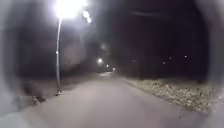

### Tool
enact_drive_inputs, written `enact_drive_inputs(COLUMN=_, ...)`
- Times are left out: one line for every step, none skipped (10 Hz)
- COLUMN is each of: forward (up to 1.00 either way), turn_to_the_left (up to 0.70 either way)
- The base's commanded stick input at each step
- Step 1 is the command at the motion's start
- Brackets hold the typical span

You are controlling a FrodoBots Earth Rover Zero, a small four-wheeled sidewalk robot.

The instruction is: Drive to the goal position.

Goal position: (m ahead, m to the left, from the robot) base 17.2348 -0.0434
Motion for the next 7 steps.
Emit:
enact_drive_inputs(forward=1.00, turn_to_the_left=0.00)
enact_drive_inputs(forward=1.00, turn_to_the_left=0.14)
enact_drive_inputs(forward=1.00, turn_to_the_left=0.39)
enact_drive_inputs(forward=1.00, turn_to_the_left=0.00)
enact_drive_inputs(forward=1.00, turn_to_the_left=0.00)
enact_drive_inputs(forward=1.00, turn_to_the_left=0.00)
enact_drive_inputs(forward=1.00, turn_to_the_left=0.00)
